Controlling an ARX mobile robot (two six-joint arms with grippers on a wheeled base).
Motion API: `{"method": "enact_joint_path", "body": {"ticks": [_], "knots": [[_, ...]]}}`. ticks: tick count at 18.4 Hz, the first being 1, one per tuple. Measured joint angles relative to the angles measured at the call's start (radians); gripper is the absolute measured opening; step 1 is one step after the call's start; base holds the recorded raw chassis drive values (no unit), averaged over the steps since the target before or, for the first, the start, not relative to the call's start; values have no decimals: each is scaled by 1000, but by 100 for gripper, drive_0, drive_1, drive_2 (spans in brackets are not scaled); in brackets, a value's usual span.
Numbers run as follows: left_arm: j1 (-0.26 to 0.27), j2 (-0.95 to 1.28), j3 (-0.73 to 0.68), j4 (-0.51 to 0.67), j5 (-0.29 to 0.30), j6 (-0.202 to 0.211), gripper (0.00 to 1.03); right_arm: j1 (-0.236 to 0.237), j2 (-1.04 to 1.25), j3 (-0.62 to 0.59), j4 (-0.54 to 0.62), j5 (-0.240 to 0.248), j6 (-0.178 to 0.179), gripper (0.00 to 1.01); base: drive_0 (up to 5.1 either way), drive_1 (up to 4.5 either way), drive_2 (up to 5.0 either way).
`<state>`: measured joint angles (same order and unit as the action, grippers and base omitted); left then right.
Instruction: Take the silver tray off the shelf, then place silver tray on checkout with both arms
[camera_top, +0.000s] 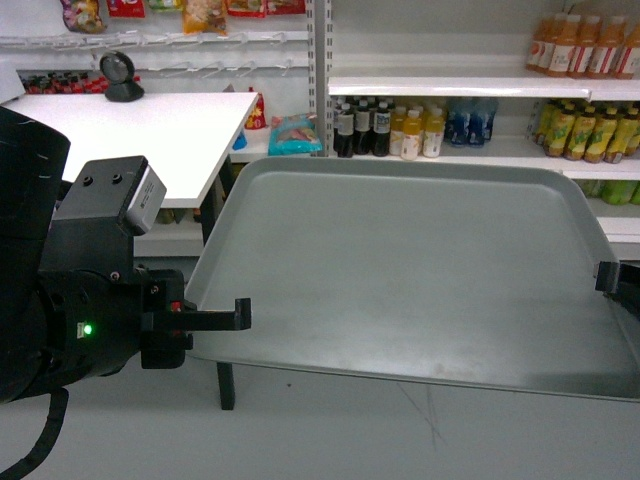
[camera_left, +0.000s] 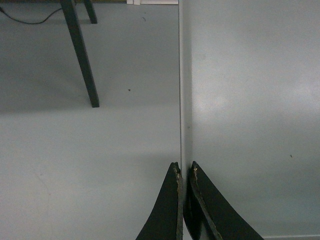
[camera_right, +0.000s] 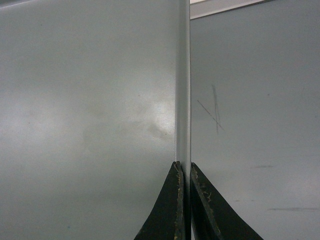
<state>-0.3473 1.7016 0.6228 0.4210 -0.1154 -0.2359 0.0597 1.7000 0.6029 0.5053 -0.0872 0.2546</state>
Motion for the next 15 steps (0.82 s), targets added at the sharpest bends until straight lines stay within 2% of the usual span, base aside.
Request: {"method": "enact_joint_path", "body": {"ticks": [15], "knots": [[0, 0, 0, -5, -1, 0, 3, 0, 0, 0, -7, 0, 0, 2, -502, 244, 244]]}}
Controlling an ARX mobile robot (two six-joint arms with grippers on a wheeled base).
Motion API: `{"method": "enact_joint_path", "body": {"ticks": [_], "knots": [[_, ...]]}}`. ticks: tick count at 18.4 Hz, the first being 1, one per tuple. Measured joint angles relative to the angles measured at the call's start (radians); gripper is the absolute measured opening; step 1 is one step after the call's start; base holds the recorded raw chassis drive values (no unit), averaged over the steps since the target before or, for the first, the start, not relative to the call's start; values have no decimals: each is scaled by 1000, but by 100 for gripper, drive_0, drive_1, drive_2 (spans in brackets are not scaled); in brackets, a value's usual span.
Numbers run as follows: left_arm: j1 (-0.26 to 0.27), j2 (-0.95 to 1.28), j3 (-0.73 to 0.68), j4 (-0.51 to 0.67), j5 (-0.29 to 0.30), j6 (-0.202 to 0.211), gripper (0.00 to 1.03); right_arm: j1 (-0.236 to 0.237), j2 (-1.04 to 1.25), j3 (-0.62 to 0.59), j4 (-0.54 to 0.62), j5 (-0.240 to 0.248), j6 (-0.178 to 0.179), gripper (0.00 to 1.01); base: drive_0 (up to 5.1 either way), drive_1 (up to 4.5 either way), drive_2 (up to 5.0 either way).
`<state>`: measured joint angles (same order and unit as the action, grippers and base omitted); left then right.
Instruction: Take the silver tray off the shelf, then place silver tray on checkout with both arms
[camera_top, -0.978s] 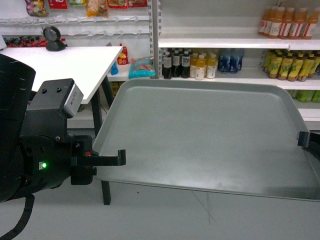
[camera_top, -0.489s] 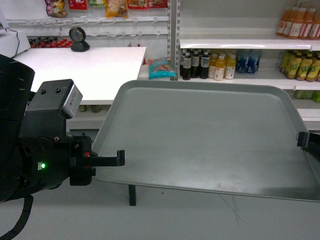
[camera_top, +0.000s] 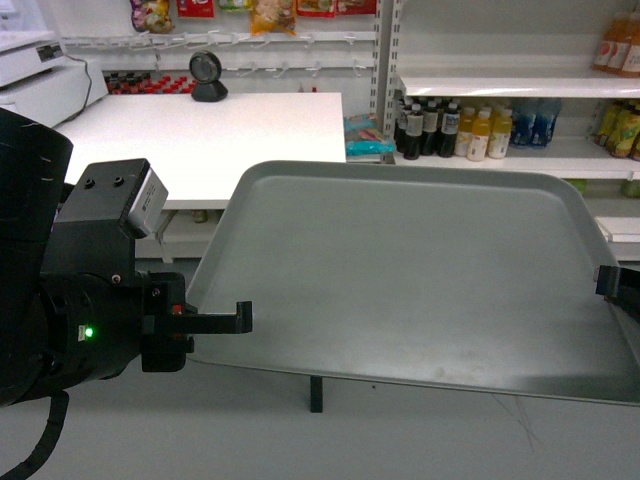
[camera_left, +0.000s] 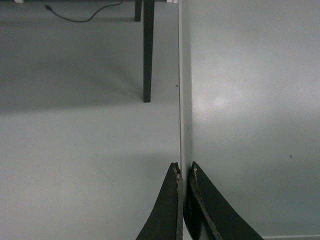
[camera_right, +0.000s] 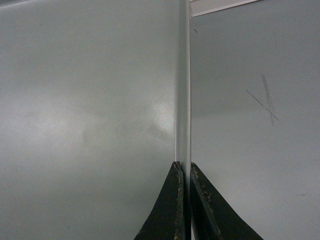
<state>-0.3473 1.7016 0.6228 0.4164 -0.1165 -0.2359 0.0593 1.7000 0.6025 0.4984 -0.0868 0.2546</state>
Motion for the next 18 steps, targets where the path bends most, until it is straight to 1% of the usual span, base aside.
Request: {"method": "enact_joint_path", "body": {"ticks": [18], "knots": [[0, 0, 0, -2, 2, 0, 3, 1, 0, 0, 0, 0, 0, 2, -502, 244, 244]]}}
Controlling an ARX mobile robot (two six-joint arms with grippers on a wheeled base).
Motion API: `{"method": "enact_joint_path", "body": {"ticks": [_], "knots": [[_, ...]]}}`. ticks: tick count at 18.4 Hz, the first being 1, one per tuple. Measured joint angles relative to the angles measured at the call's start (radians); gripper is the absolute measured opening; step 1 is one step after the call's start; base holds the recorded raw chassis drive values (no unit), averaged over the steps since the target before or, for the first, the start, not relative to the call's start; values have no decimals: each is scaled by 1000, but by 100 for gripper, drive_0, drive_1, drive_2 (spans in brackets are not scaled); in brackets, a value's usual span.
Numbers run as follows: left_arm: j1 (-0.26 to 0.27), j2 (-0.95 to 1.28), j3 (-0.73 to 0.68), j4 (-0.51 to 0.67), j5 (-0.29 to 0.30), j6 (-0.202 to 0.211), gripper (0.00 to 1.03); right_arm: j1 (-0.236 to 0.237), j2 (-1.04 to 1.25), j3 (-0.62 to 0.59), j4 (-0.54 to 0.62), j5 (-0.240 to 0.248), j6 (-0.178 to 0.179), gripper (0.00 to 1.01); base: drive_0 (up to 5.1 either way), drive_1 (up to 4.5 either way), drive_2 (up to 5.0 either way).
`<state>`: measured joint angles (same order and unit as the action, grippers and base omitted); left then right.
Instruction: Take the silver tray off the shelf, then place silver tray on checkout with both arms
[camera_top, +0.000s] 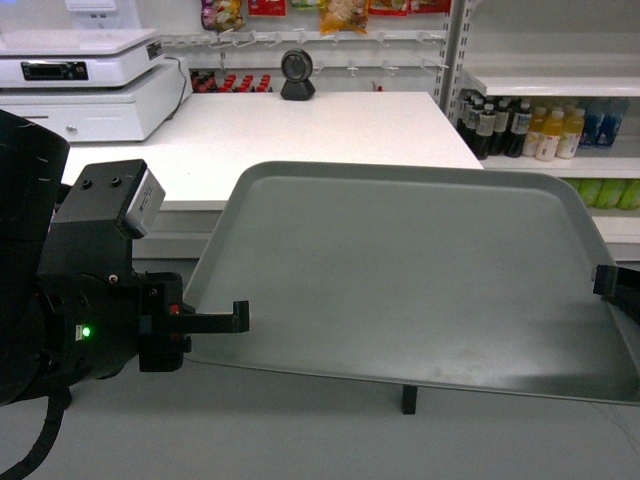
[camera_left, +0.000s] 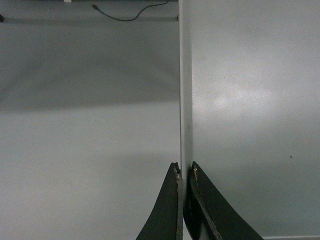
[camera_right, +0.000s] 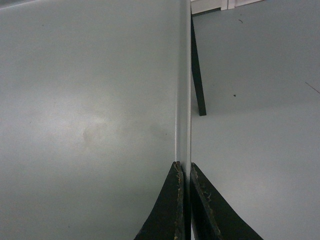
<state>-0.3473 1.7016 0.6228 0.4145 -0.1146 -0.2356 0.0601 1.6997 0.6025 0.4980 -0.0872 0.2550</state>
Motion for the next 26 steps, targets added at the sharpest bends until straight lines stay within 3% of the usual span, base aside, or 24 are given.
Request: {"method": "enact_joint_path", "body": {"ticks": [15, 26], "knots": [[9, 0, 0, 0, -5, 4, 3, 11, 0, 0, 2, 5, 3, 2, -502, 244, 244], [1, 0, 0, 4, -3, 3, 3, 5, 0, -2, 4, 3, 3, 2, -15, 419, -448]]}}
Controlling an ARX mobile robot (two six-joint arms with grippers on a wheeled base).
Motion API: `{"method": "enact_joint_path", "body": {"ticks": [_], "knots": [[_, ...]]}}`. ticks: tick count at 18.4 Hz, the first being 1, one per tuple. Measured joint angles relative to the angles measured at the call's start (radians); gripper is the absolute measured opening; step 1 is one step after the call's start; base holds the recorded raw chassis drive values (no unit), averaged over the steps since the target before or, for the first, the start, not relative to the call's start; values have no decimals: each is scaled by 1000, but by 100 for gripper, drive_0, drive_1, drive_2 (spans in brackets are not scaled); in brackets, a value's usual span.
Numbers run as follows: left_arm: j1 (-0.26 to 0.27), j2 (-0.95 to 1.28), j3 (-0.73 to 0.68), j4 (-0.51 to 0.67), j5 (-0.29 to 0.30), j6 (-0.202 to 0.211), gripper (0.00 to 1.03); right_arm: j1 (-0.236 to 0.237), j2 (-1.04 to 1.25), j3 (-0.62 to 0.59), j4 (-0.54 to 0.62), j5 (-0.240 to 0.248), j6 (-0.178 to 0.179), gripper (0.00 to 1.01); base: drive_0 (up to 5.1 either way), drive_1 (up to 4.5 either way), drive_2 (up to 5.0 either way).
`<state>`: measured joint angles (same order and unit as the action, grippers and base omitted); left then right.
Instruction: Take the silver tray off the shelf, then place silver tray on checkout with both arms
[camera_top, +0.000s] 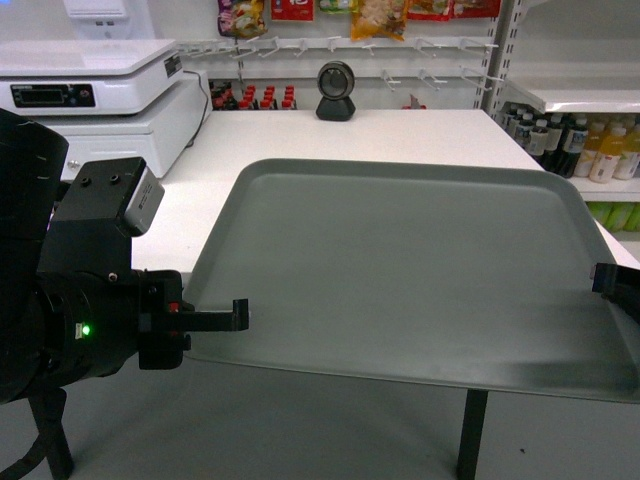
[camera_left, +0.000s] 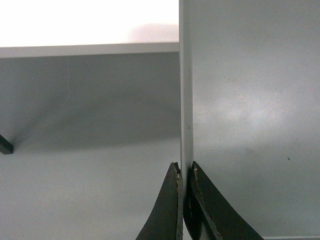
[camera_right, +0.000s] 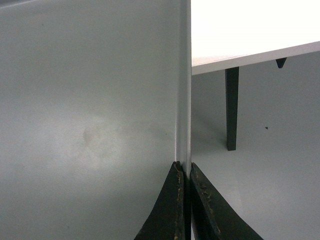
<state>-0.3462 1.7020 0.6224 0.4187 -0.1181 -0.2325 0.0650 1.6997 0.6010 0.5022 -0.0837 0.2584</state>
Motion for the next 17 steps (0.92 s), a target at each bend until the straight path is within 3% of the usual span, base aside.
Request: {"method": "enact_joint_path", "body": {"ticks": [17], "knots": [[0, 1, 0, -6, 0, 0, 3, 0, 1, 2, -7, -1, 0, 2, -12, 421, -446]]}}
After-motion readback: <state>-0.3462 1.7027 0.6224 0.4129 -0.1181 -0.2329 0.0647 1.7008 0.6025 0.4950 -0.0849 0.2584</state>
